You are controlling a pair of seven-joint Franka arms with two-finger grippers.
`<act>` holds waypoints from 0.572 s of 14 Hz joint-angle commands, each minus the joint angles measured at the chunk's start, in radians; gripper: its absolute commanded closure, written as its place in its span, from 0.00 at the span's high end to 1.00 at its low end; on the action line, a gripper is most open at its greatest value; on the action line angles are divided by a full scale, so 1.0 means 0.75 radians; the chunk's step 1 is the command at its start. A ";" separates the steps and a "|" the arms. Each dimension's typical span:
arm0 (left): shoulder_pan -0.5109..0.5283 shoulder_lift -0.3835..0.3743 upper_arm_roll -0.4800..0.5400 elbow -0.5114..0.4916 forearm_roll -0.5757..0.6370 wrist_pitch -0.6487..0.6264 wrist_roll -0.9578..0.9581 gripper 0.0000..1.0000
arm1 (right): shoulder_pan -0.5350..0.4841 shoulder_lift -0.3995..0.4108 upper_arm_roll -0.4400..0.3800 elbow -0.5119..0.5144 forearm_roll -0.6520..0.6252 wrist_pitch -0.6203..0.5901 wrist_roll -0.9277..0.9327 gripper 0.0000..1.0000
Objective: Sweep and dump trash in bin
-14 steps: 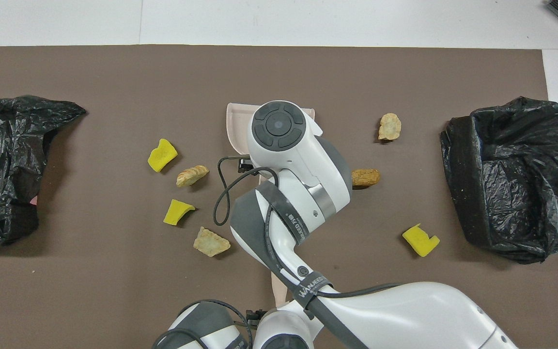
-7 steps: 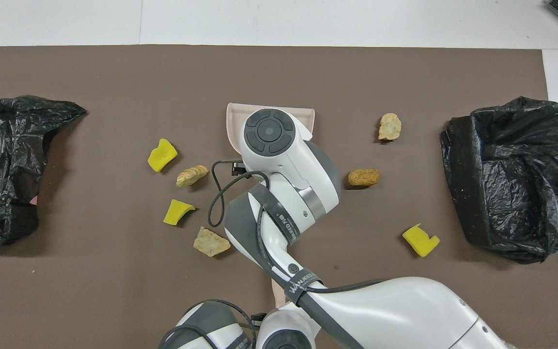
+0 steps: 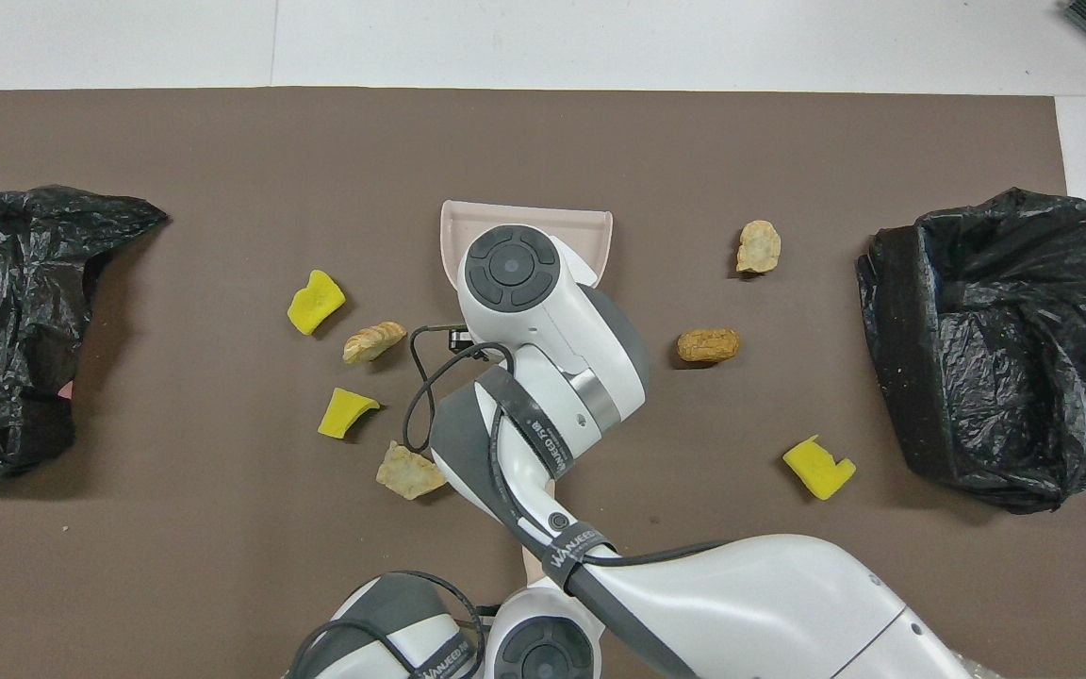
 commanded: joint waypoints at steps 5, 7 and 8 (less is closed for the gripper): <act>0.120 -0.175 0.005 -0.184 -0.021 -0.065 0.107 0.00 | -0.019 -0.011 0.007 -0.041 0.064 0.028 -0.005 0.11; 0.226 -0.204 0.005 -0.195 -0.021 -0.094 0.182 0.00 | -0.023 -0.013 0.005 -0.033 0.038 0.036 -0.007 0.00; 0.255 -0.218 0.005 -0.197 -0.019 -0.110 0.217 0.00 | -0.023 -0.013 0.005 -0.033 0.035 0.040 -0.007 0.00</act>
